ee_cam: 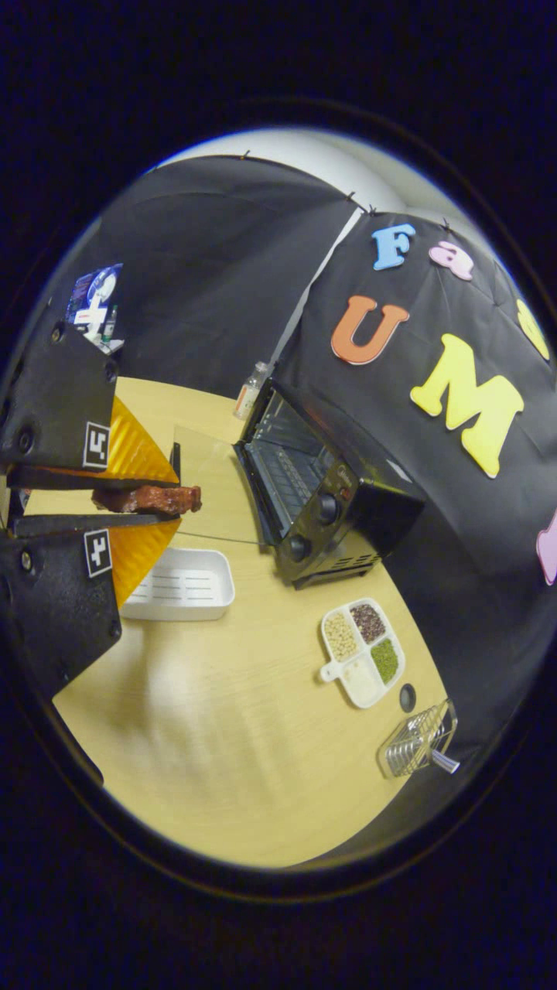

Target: Open the toaster oven, put the food inside, and close the toaster oven door.

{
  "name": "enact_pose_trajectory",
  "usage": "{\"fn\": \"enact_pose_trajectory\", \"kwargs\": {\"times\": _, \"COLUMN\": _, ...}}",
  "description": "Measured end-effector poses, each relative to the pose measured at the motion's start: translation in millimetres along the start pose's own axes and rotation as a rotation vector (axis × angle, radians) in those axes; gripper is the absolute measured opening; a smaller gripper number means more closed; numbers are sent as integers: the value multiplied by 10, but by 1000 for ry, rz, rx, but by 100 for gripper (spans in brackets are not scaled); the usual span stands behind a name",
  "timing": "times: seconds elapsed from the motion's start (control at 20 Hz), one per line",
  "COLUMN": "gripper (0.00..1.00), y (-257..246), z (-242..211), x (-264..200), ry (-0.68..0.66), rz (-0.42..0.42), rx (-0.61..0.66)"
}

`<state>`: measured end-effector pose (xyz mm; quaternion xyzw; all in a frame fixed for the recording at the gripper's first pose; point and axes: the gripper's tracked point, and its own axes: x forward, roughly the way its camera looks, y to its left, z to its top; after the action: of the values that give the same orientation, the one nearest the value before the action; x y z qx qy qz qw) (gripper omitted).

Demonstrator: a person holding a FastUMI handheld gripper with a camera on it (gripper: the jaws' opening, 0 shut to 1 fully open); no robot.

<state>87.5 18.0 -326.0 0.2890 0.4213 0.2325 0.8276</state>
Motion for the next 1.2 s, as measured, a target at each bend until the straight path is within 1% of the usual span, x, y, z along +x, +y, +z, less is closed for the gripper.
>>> {"fn": "enact_pose_trajectory", "kwargs": {"times": 0.2, "gripper": 15, "y": 419, "z": 27, "x": 299, "ry": -67, "rz": 12, "rx": 22}}
{"fn": "enact_pose_trajectory", "kwargs": {"times": 0.45, "gripper": 15, "y": 844, "z": 90, "x": 931, "ry": -157, "rz": 43, "rx": 58}}
{"fn": "enact_pose_trajectory", "kwargs": {"times": 0.6, "gripper": 15, "y": 1026, "z": 227, "x": 1345, "ry": -244, "rz": 67, "rx": 130}}
{"fn": "enact_pose_trajectory", "kwargs": {"times": 0.7, "gripper": 15, "y": 1059, "z": 382, "x": 1617, "ry": -314, "rz": 63, "rx": 173}}
{"fn": "enact_pose_trajectory", "kwargs": {"times": 0.85, "gripper": 15, "y": 1052, "z": 654, "x": 1930, "ry": -445, "rz": 60, "rx": 281}}
{"fn": "enact_pose_trajectory", "kwargs": {"times": 1.0, "gripper": 15, "y": 867, "z": 837, "x": 2186, "ry": -570, "rz": 18, "rx": 376}}
{"fn": "enact_pose_trajectory", "kwargs": {"times": 1.1, "gripper": 15, "y": 736, "z": 901, "x": 2349, "ry": -624, "rz": -14, "rx": 445}}
{"fn": "enact_pose_trajectory", "kwargs": {"times": 1.2, "gripper": 15, "y": 671, "z": 970, "x": 2539, "ry": -652, "rz": -23, "rx": 498}}
